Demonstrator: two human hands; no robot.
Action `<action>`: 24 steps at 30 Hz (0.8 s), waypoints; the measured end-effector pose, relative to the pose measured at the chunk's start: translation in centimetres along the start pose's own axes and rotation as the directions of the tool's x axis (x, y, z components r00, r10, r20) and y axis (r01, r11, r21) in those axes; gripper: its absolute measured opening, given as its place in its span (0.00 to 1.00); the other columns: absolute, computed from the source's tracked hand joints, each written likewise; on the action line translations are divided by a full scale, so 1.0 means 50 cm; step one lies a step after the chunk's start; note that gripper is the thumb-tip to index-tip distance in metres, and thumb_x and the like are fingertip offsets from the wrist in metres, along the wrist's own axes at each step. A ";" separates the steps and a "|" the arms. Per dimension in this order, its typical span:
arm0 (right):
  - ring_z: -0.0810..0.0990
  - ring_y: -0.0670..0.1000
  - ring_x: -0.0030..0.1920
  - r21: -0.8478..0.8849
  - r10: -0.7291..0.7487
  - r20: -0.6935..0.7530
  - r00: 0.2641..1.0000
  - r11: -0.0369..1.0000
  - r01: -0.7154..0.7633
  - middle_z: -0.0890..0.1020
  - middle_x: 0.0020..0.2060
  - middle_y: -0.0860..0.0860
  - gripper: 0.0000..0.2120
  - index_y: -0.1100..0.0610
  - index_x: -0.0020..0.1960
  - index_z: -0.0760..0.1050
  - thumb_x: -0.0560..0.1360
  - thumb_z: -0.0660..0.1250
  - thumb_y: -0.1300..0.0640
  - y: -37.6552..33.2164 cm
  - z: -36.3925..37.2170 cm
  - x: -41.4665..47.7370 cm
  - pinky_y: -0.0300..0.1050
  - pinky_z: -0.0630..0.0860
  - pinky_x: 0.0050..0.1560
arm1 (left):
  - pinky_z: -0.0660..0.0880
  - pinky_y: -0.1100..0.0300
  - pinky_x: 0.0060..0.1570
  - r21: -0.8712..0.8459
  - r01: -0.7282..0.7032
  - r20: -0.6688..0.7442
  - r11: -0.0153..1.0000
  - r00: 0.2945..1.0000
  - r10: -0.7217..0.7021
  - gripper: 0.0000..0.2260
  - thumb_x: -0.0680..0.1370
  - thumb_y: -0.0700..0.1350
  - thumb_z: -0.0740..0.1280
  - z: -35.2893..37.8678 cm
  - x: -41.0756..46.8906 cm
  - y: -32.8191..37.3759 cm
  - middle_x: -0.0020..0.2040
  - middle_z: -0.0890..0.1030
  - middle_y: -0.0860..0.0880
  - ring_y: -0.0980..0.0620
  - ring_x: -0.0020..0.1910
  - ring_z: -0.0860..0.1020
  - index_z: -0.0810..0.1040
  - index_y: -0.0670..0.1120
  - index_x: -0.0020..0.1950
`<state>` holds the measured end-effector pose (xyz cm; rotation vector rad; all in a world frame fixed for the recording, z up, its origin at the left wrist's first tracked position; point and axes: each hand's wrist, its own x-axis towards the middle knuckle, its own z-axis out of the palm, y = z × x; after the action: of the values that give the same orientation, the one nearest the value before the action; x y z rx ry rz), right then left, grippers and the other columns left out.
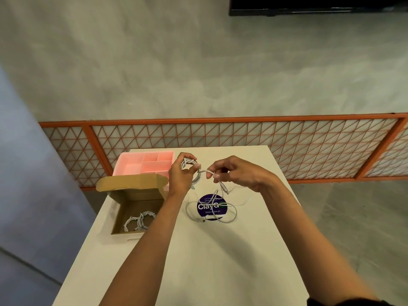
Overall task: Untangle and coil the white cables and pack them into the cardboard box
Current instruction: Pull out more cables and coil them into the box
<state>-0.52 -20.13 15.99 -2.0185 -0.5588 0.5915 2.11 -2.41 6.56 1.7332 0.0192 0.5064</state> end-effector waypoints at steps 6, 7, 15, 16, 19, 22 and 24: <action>0.76 0.36 0.38 0.061 -0.072 0.033 0.997 0.996 0.070 0.75 0.36 0.49 0.06 0.57 0.48 0.76 0.79 0.61 0.65 0.021 -0.012 -0.016 0.23 0.67 0.35 | 0.77 0.60 0.48 -0.062 0.013 -0.008 0.998 1.000 -0.013 0.09 0.73 0.34 0.71 -0.005 0.009 0.004 0.44 0.78 0.53 0.52 0.48 0.76 0.75 0.46 0.46; 0.75 0.36 0.38 0.081 -0.085 0.032 0.996 0.993 0.082 0.75 0.36 0.49 0.06 0.57 0.48 0.76 0.79 0.62 0.65 0.025 -0.014 -0.017 0.25 0.67 0.35 | 0.77 0.60 0.48 -0.075 0.017 -0.004 0.997 1.000 -0.017 0.09 0.73 0.34 0.71 -0.005 0.007 0.005 0.44 0.78 0.53 0.53 0.48 0.76 0.75 0.46 0.46; 0.76 0.43 0.34 0.333 0.093 -0.069 0.993 0.941 -0.065 0.84 0.39 0.46 0.10 0.57 0.47 0.78 0.78 0.61 0.68 0.061 -0.065 -0.022 0.34 0.70 0.35 | 0.65 0.67 0.23 -0.327 0.309 0.196 0.893 0.947 -0.256 0.07 0.73 0.38 0.73 -0.023 -0.003 0.023 0.47 0.78 0.48 0.55 0.34 0.72 0.79 0.47 0.46; 0.76 0.43 0.34 0.343 0.117 -0.075 0.990 0.936 -0.084 0.84 0.38 0.46 0.10 0.57 0.47 0.78 0.78 0.61 0.69 0.062 -0.072 -0.022 0.35 0.70 0.36 | 0.66 0.67 0.23 -0.341 0.349 0.252 0.873 0.928 -0.273 0.07 0.72 0.37 0.72 -0.026 -0.004 0.028 0.47 0.78 0.47 0.55 0.34 0.72 0.79 0.47 0.46; 0.75 0.44 0.35 0.404 0.174 -0.085 0.981 0.906 -0.126 0.83 0.39 0.48 0.10 0.57 0.48 0.77 0.78 0.61 0.69 0.064 -0.084 -0.023 0.35 0.71 0.36 | 0.70 0.65 0.27 -0.357 0.457 0.403 0.814 0.862 -0.308 0.08 0.72 0.36 0.71 -0.030 -0.008 0.041 0.45 0.80 0.48 0.56 0.33 0.73 0.78 0.47 0.47; 0.75 0.45 0.36 0.444 0.205 -0.101 0.974 0.885 -0.140 0.81 0.41 0.50 0.09 0.57 0.49 0.77 0.78 0.61 0.68 0.066 -0.091 -0.026 0.36 0.74 0.37 | 0.73 0.64 0.29 -0.377 0.518 0.463 0.768 0.823 -0.328 0.06 0.75 0.37 0.69 -0.033 -0.008 0.046 0.42 0.80 0.52 0.58 0.25 0.67 0.75 0.46 0.46; 0.76 0.45 0.36 0.456 0.205 -0.086 0.975 0.878 -0.144 0.81 0.41 0.50 0.06 0.58 0.49 0.77 0.79 0.62 0.64 0.066 -0.095 -0.029 0.37 0.75 0.39 | 0.72 0.65 0.28 -0.371 0.535 0.479 0.759 0.810 -0.337 0.06 0.75 0.35 0.68 -0.034 -0.007 0.046 0.42 0.81 0.52 0.59 0.24 0.66 0.74 0.45 0.45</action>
<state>1.74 -25.62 15.52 -1.6576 -0.1366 0.6241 0.62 -1.47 8.81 1.2292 0.0207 -0.1935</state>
